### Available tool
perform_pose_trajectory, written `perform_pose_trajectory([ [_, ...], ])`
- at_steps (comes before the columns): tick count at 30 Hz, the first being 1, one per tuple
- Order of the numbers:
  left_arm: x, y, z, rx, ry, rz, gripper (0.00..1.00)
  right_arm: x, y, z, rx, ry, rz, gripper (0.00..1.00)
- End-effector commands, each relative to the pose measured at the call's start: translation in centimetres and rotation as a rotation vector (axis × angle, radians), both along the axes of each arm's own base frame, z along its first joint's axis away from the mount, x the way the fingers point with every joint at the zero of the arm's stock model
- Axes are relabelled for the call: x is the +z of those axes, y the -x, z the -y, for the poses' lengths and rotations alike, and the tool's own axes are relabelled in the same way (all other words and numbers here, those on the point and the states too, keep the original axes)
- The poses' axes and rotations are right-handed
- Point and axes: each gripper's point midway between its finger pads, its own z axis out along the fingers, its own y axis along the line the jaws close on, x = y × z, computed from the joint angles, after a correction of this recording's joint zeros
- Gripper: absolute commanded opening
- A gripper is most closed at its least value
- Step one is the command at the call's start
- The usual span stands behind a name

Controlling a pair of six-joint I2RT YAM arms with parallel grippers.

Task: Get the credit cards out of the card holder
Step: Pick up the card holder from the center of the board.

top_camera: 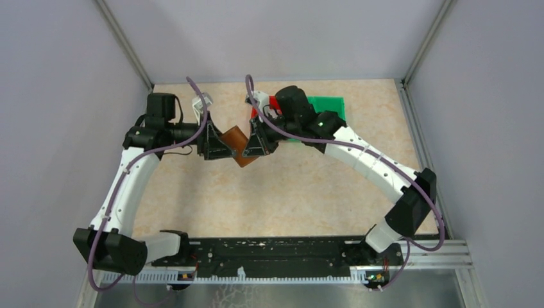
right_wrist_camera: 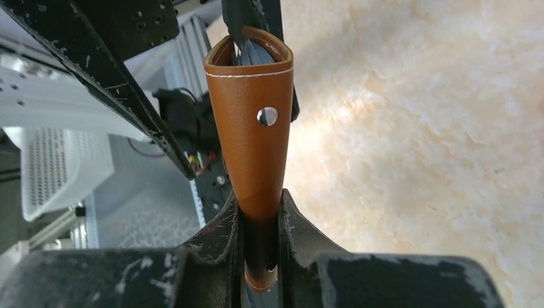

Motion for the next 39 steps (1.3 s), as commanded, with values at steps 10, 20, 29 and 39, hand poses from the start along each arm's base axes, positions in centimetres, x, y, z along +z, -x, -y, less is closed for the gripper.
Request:
perform_pose_trajectory([
  [10, 0.3, 2.0, 0.4, -0.093, 0.011, 0.045, 0.55, -0.5, 1.4, 0.8, 0.119, 0.190, 0.117, 0.00],
  [20, 2.8, 2.7, 1.1, -0.142, 0.112, -0.020, 0.61, -0.3, 1.2, 0.2, 0.120, 0.186, 0.145, 0.00],
  [29, 1.9, 0.5, 1.3, -0.030, 0.102, -0.081, 0.11, 2.5, 1.0, 0.1, 0.062, 0.049, 0.160, 0.30],
  [39, 4.5, -1.1, 1.6, 0.116, 0.173, -0.235, 0.02, 7.8, -1.4, 4.4, -0.294, -0.633, -0.077, 0.99],
])
